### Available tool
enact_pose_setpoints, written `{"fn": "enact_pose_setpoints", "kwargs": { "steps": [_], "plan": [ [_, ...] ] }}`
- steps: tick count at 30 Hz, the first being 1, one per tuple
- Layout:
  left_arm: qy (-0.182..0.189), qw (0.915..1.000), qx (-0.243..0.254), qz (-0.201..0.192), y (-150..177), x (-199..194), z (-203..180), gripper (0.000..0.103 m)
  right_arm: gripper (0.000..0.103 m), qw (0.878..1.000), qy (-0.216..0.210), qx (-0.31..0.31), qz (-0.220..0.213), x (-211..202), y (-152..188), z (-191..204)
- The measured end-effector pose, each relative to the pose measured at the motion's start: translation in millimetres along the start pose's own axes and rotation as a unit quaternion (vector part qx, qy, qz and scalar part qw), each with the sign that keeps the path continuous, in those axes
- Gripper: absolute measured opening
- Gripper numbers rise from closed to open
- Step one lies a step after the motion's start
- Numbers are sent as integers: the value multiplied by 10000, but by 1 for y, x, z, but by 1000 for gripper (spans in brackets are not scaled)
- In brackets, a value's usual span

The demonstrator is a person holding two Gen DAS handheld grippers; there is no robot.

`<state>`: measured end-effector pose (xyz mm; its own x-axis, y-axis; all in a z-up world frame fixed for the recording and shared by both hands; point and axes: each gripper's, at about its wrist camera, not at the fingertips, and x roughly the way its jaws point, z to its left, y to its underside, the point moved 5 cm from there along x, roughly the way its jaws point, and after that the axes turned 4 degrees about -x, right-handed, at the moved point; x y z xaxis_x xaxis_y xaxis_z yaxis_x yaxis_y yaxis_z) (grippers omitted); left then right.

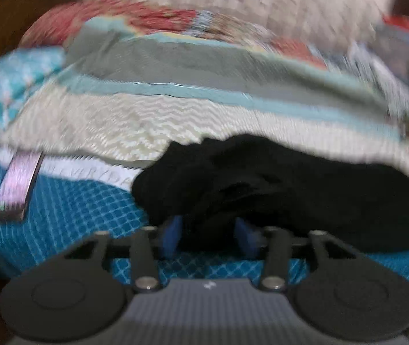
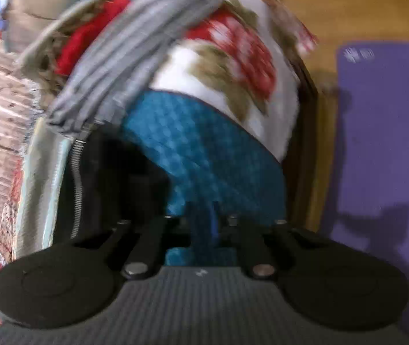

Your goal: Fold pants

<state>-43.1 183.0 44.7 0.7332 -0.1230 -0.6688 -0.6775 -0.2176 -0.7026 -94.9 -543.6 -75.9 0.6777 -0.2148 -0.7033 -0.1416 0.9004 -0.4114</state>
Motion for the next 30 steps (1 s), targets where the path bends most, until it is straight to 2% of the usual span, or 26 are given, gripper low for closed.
{"fn": "enact_pose_setpoints", "kwargs": {
  "steps": [1,3,5,8,10,11,13,14,16,18,20,21,22,23,24,25,27,28,29,30],
  "plan": [
    [22,9995,-314,-56,-4,-5,9,65,42,9996,25,-201,-183,-7,-3,6],
    [133,9951,-977,-56,-5,-13,26,66,43,9980,-29,-471,-416,-15,-7,16],
    [267,9859,-1654,4,-10,-17,47,67,43,9964,-34,-640,-549,-19,-6,25],
    [423,9761,-2130,44,-16,-15,61,69,43,9913,216,-978,-853,-31,1,40],
    [562,9708,-2326,180,-20,-5,65,78,43,9868,217,-1221,-1042,-40,8,49],
    [652,9680,-2408,254,-21,0,65,80,43,9844,170,-1368,-1094,-46,11,54],
    [1000,9563,-2690,563,-21,11,62,81,43,9798,37,-1659,-1114,-49,12,66],
    [1185,9481,-2857,743,-21,18,61,83,43,9772,-50,-1814,-1099,-50,16,76],
    [1492,9278,-3234,1110,-18,33,60,93,43,9728,-218,-2049,-1060,-51,23,93],
    [1547,9202,-3369,1257,-19,49,60,96,43,9682,-416,-2271,-960,-52,35,111],
    [1503,9226,-3284,1355,-23,68,57,90,43,9644,-612,-2468,-729,-47,52,128],
    [1472,9253,-3215,1372,-28,80,54,69,43,9618,-698,-2581,-578,-44,62,137],
    [1427,9279,-3152,1390,-31,88,52,35,43,9579,-782,-2728,-432,-39,73,148],
    [1382,9292,-3120,1421,-34,93,50,20,43,9535,-871,-2866,-332,-36,84,159],
    [1387,9326,-3069,1300,-42,93,49,14,43,9480,-1010,-3014,-193,-34,97,171],
    [1520,9411,-2868,948,-53,83,44,14,43,9429,-1149,-3127,-39,-32,109,182],
    [1647,9665,-1969,17,-78,47,26,14,43,9279,-1448,-3421,315,-29,136,203],
    [1627,9783,-1112,-633,-85,18,11,15,43,9212,-1523,-3552,457,-28,150,212],
    [1567,9805,-501,-1074,-84,-1,0,16,43,9133,-1590,-3697,628,-26,164,219],
    [1432,9781,125,-1505,-77,-18,-10,20,43,9032,-1642,-3880,826,-23,180,224]
  ]
}}
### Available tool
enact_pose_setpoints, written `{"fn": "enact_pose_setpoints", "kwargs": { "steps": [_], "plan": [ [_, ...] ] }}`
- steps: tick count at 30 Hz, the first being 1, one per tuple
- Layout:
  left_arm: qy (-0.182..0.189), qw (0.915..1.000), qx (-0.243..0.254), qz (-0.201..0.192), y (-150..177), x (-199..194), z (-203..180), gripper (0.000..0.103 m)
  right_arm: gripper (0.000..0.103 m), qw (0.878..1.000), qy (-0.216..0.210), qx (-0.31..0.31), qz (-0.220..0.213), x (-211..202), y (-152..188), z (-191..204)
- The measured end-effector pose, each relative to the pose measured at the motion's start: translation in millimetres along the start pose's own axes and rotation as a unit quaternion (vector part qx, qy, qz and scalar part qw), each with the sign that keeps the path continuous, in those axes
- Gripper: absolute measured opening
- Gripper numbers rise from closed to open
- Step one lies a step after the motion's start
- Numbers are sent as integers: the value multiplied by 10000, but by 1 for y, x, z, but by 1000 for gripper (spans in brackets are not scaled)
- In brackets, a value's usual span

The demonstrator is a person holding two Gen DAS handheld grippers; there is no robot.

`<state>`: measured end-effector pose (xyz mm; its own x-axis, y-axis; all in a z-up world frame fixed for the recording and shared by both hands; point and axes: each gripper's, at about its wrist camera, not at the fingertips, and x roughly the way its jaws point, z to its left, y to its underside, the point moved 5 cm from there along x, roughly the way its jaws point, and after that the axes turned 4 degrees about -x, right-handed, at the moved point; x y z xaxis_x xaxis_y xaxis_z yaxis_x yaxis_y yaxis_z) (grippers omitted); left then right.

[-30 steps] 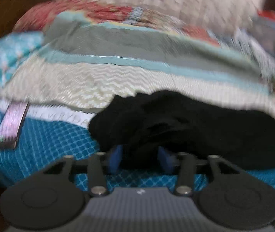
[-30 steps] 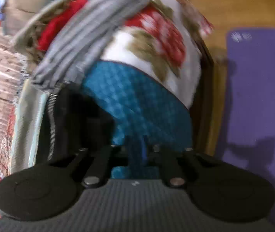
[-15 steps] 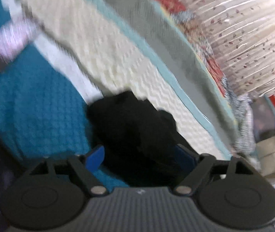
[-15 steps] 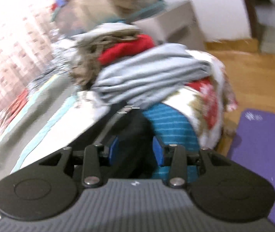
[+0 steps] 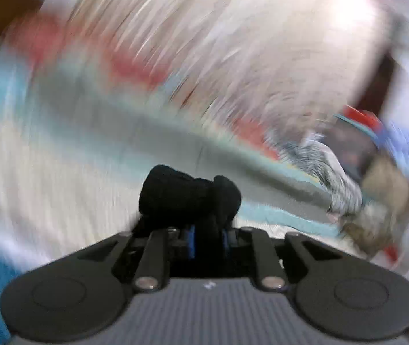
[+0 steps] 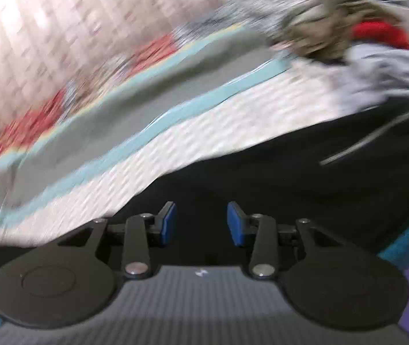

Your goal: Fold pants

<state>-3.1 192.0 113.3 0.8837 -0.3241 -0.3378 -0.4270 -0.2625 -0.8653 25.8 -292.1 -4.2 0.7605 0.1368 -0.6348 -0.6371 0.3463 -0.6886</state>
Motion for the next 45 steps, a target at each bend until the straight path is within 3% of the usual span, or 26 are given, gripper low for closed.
{"fn": "enact_pose_setpoints", "kwargs": {
  "steps": [1,2,4,5,7,8,9,11,13,15,18,21,23,26,28,29,30,31,34,35,37,39,42,43,45],
  "plan": [
    [-83,9986,504,-132,9,-8,-8,22,43,9997,-61,-151,179,8,7,10],
    [-185,9974,693,-27,19,-9,-8,22,43,9990,-81,-258,355,16,14,14],
    [-605,9941,665,614,52,5,11,29,43,9961,-104,-380,784,33,31,20],
    [-925,9888,619,996,70,14,25,31,43,9945,-133,-388,967,39,38,22],
    [-1606,9661,418,1980,112,31,57,34,43,9916,-191,-400,1214,45,46,25],
    [-1621,9609,211,2236,126,29,66,34,43,9910,-169,-451,1251,45,46,25],
    [-1500,9653,53,2138,130,20,69,39,43,9907,-151,-518,1252,45,44,25],
    [-1292,9740,-186,1854,119,-3,71,58,43,9907,-154,-536,1242,42,41,28],
    [-1023,9828,-716,1359,92,-24,79,68,43,9906,-152,-488,1270,43,40,26],
    [-792,9853,-1202,924,59,-31,90,72,43,9901,-127,-449,1323,46,44,25],
    [-681,9866,-1304,710,13,-7,96,72,44,9894,-55,-492,1362,50,48,28],
    [-659,9893,-754,1063,-6,48,86,75,45,9891,-26,-601,1343,56,46,39],
    [-502,9852,-443,1575,1,92,81,79,45,9891,-13,-619,1339,55,49,44],
    [-564,9660,-206,2513,33,150,77,76,45,9890,8,-611,1348,56,49,47],
    [-778,9518,-263,2957,59,172,80,55,45,9887,28,-646,1350,56,49,49],
    [-869,9525,-253,2909,65,169,80,52,45,9886,34,-666,1350,57,50,50],
    [-846,9579,-277,2730,63,163,76,39,45,9884,32,-693,1349,58,50,52],
    [-734,9633,-461,2539,57,154,72,32,45,9883,26,-709,1349,58,50,51],
    [-953,9759,-949,1718,32,125,81,30,45,9883,28,-692,1362,61,50,52],
    [-1036,9766,-1159,1487,29,118,88,30,46,9884,26,-684,1359,63,50,53],
    [-1442,9650,-1632,1462,40,122,113,31,47,9884,16,-698,1345,65,51,56],
    [-1635,9513,-1950,1740,61,140,133,34,49,9878,12,-807,1331,63,51,58],
    [-1750,9486,-2110,1583,68,148,135,46,50,9871,-15,-919,1313,62,52,61],
    [-1865,9463,-2131,1559,65,149,132,55,50,9873,-25,-901,1308,62,52,61],
    [-2143,9428,-2089,1467,60,145,129,62,50,9878,-44,-844,1307,62,52,61]
  ]
}}
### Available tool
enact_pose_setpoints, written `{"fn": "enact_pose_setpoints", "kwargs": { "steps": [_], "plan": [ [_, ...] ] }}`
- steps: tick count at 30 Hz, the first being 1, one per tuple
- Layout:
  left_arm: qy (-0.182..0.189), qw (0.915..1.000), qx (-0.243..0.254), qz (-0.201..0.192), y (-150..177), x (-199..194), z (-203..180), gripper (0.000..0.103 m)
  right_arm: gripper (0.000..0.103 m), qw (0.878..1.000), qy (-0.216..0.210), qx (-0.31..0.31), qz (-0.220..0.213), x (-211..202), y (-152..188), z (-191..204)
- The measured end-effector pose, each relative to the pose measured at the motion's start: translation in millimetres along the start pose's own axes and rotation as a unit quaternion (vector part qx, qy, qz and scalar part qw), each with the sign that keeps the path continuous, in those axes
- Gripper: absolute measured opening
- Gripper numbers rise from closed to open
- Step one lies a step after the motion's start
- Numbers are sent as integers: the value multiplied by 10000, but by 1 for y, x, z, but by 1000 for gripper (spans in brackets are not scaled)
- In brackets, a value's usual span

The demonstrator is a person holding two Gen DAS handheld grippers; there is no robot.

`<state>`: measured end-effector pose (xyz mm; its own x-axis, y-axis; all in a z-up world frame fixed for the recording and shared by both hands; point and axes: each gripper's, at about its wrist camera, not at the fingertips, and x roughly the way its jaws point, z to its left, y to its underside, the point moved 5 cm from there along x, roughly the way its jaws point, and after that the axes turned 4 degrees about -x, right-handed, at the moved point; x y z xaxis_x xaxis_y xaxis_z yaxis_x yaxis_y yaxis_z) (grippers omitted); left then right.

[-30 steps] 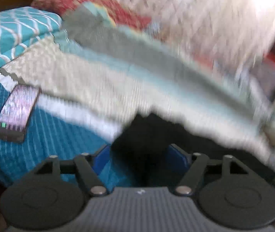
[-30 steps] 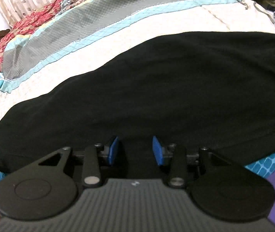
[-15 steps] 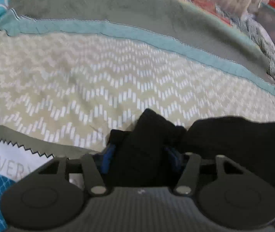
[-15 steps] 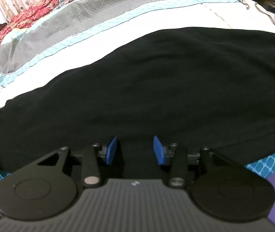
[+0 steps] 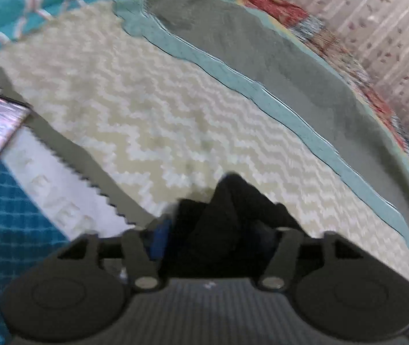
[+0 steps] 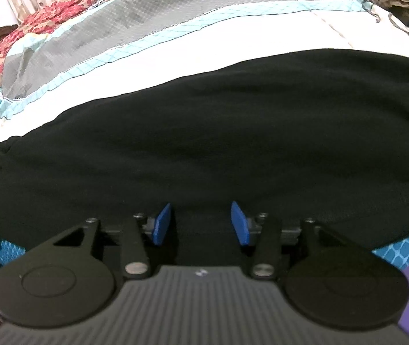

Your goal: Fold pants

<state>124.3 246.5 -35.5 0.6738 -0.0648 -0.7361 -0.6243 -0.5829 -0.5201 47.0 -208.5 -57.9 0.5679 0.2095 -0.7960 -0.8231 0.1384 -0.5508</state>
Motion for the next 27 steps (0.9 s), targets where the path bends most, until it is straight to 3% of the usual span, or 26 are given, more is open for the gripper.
{"fn": "enact_pose_setpoints", "kwargs": {
  "steps": [3,8,13,17,20,22,23,27],
  "plan": [
    [-104,9992,-68,-387,-9,-36,4,60,50,10000,-45,15,-2,0,-1,-1],
    [340,9942,-402,-937,-22,-105,24,57,50,9994,-257,205,-138,-10,-2,-12],
    [684,9926,505,-870,10,-133,-18,58,50,9982,-359,177,-438,-23,-7,-11],
    [794,9880,1244,-461,59,-116,-57,58,50,9981,-366,33,-503,-27,-4,-8],
    [449,9853,1636,-222,86,-92,-66,58,50,9984,-316,33,-469,-25,-1,-13],
    [-570,9757,2112,-105,96,-62,-61,50,50,9993,-160,60,-329,-21,2,-19],
    [-791,9720,2212,52,100,-51,-57,49,50,9997,-81,76,-217,-15,5,-25],
    [-887,9713,2208,63,100,-47,-62,49,49,9985,-360,290,-304,-20,4,-33]
  ]
}}
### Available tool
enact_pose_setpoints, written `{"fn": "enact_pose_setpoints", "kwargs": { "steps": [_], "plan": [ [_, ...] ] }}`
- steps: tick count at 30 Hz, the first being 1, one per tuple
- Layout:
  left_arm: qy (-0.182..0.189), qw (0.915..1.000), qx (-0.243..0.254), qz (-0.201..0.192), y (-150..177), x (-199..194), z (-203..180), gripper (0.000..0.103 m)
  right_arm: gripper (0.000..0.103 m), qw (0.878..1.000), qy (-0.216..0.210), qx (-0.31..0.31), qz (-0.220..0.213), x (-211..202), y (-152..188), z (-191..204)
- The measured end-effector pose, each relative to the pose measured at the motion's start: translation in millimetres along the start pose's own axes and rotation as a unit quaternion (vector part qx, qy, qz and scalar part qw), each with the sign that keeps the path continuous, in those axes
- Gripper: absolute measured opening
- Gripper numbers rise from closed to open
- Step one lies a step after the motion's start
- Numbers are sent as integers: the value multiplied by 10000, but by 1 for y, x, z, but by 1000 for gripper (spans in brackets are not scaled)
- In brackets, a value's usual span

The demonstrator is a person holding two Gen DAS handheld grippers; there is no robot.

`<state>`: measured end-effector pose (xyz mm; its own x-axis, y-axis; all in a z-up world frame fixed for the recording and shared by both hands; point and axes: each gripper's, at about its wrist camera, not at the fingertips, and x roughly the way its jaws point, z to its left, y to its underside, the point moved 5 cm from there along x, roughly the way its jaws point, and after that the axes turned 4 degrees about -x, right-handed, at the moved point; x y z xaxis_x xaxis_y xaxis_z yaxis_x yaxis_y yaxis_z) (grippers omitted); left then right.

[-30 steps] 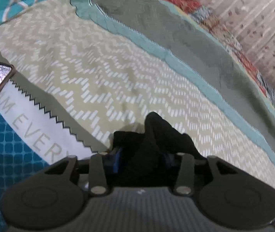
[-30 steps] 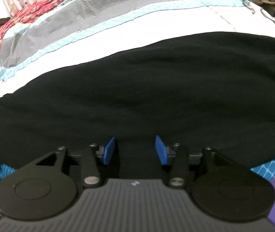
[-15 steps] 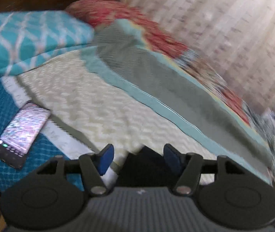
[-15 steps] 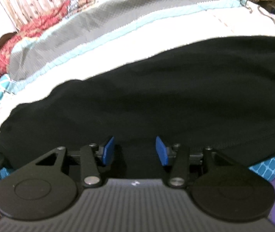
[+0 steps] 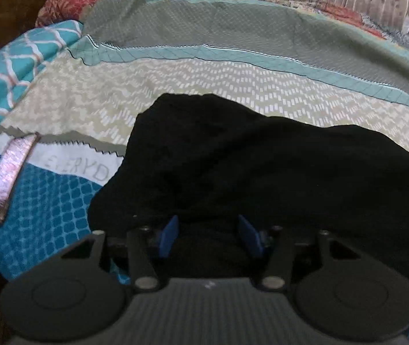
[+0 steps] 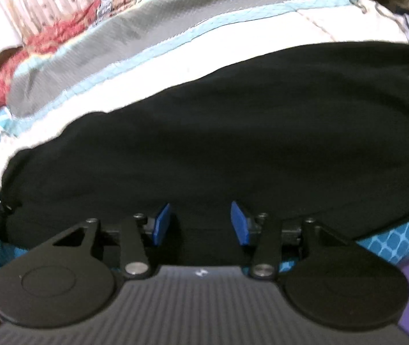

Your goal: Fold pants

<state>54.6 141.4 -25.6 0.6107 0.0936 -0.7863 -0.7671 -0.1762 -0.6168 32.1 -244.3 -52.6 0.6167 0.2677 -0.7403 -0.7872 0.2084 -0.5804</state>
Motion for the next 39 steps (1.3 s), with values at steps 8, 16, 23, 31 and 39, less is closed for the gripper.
{"fn": "enact_pose_setpoints", "kwargs": {
  "steps": [8,16,23,31,39],
  "plan": [
    [319,9987,-355,-164,-24,-47,-6,59,50,9870,153,1082,-1180,-70,-9,-80],
    [907,9955,250,55,-33,-48,-88,60,64,9178,1228,2946,-2362,-143,38,-208],
    [1150,9851,1248,289,-8,-43,-183,60,73,8654,713,4219,-2609,-137,53,-272],
    [468,9800,1750,818,27,-23,-219,60,74,8725,735,4191,-2403,-117,35,-274],
    [146,9809,1702,933,31,-15,-205,61,57,8822,1075,3900,-2410,-117,28,-265]
  ]
}}
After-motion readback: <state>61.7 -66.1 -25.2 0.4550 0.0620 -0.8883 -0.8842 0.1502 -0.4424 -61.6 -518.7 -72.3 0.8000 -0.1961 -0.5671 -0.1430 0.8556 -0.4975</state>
